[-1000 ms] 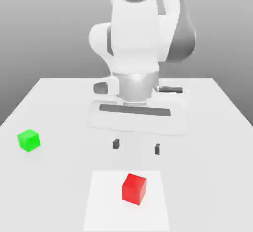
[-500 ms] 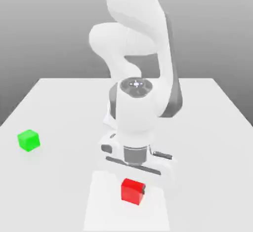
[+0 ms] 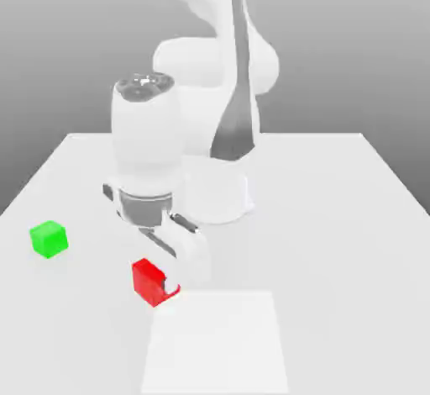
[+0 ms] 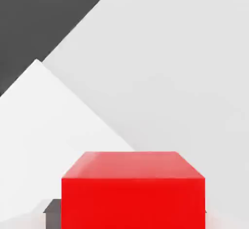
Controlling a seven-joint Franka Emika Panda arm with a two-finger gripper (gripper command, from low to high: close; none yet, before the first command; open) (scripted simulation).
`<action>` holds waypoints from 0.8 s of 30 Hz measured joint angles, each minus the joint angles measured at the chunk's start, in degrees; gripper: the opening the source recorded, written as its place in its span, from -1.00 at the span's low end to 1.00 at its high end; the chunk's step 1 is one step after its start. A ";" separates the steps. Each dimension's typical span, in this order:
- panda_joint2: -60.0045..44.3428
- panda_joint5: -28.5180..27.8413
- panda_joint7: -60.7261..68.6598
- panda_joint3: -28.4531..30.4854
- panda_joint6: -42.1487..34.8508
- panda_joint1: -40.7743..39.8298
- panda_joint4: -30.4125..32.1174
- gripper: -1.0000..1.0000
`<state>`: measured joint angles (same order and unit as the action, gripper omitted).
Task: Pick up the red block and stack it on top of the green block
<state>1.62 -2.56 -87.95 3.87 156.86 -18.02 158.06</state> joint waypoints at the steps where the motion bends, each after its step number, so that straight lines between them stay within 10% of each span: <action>1: 0.51 -0.29 -2.30 0.88 -0.29 -2.11 0.18 -1.00; 14: 6.58 -3.49 -31.52 14.46 -3.81 -26.33 2.64 -1.00; 22: -4.74 6.88 -26.76 14.64 6.59 -27.28 2.28 -1.00; 23: -6.44 8.70 -25.47 13.76 8.11 -27.82 2.24 1.00; 24: -6.44 8.70 -25.47 13.76 8.11 -27.81 2.24 1.00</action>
<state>-4.82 6.14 -113.42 17.63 164.97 -45.83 160.30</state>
